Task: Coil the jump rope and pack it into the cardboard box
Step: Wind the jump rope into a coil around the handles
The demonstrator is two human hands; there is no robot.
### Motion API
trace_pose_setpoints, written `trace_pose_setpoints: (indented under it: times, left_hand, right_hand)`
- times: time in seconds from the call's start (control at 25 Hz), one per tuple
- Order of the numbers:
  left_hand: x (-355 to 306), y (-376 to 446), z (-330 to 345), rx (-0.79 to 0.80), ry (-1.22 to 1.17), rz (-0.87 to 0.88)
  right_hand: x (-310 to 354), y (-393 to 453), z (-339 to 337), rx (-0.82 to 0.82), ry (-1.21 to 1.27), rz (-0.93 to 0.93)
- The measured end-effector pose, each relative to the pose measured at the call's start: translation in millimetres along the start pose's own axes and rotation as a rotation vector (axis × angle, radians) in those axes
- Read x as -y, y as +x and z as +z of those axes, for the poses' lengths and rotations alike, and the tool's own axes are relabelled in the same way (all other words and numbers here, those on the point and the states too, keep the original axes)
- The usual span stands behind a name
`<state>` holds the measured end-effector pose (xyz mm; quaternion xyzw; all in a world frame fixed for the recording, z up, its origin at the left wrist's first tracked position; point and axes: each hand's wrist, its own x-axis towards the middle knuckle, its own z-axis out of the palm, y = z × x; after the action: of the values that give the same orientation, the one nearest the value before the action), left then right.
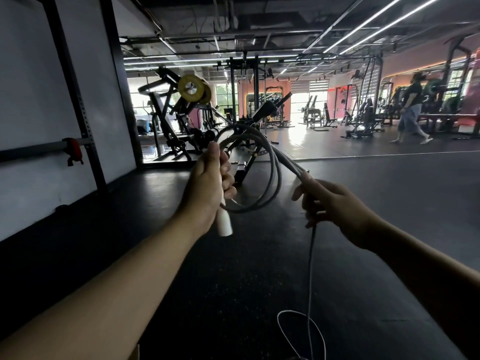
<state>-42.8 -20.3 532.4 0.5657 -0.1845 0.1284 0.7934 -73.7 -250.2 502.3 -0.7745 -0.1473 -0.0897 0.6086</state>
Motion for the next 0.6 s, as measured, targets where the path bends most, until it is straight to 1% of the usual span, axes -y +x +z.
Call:
trace_pose_setpoints:
  times: [0.12, 0.2, 0.28, 0.36, 0.44, 0.52, 0.6]
  left_hand:
    - [8.8, 0.9, 25.0, -0.25, -0.17, -0.014]
    - [14.3, 1.1, 41.3, -0.42, -0.155, -0.034]
    - [18.7, 0.9, 50.6, -0.519, -0.101, -0.036]
    - [19.1, -2.1, 54.1, -0.534, -0.093, -0.035]
    - [16.6, -8.1, 53.5, -0.508, -0.04, -0.024]
    - [14.1, -16.1, 48.7, -0.445, 0.001, -0.012]
    - [13.3, -20.7, 39.3, -0.357, -0.054, -0.037]
  right_hand:
    - [-10.0, -9.1, 36.2, 0.094, 0.134, 0.042]
    - [-9.6, -14.3, 64.5, 0.13, 0.196, 0.022]
    - [-3.6, -16.4, 86.2, 0.077, 0.281, -0.023]
    - [4.9, -12.9, 94.2, -0.046, 0.343, -0.039]
    - [9.9, -7.8, 93.1, -0.129, 0.368, -0.039]
    - [12.7, -2.6, 88.5, -0.164, 0.386, -0.035]
    - [15.1, 3.0, 82.7, -0.161, 0.394, -0.041]
